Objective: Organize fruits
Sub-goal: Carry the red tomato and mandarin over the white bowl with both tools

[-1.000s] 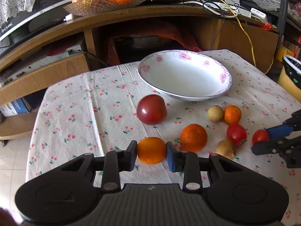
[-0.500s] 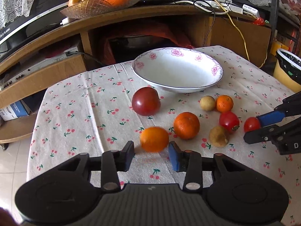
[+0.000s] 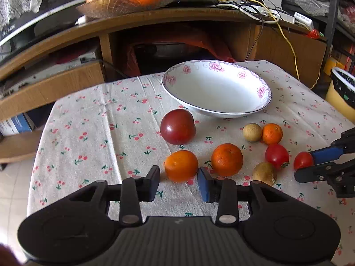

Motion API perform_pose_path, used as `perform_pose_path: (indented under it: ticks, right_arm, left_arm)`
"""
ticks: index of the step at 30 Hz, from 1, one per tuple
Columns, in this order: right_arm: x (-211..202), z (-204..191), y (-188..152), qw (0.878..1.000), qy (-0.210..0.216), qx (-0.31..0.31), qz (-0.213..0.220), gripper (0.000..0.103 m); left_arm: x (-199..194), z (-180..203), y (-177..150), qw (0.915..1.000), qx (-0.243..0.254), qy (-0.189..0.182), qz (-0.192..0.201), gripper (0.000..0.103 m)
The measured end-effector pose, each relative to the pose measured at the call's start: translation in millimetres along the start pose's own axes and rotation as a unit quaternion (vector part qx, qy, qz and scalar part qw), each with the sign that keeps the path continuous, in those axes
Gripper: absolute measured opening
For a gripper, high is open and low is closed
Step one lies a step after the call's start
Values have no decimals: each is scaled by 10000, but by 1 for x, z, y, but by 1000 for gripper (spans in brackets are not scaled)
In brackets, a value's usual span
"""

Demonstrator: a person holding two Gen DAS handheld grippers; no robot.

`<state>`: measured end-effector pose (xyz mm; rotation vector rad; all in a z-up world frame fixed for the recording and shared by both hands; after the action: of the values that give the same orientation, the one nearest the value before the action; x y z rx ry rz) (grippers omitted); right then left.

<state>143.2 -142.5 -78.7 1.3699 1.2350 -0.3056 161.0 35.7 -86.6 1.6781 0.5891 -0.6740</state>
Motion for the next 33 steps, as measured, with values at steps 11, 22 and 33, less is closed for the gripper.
perform_pose_path:
  ticks: [11,22,33]
  right_arm:
    - [-9,2,8,9996,94,171,179,24]
    - [-14,15,53,9971,99,144,735,24]
    - [13,26,82,9965,35,-162,814,24]
  left_arm:
    - [-5,7,8,9999,4,-157,-53,40]
    - [-16,28,48,9984,-106,-413,375,40]
    - [10,37,65,9983,-129,-428,383,40]
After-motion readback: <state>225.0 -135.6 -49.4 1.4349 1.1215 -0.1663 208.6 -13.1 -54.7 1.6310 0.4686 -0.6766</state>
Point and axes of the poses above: each gripper's, at about its wrist camera, not at the fingertips, and x roughly the way its jaws point, z to its right, y to its top, the point moved 5 cm from there along x, roughly the way its jaws point, and after that the axes turned 11 degrees about y, right-handed, at the moved point
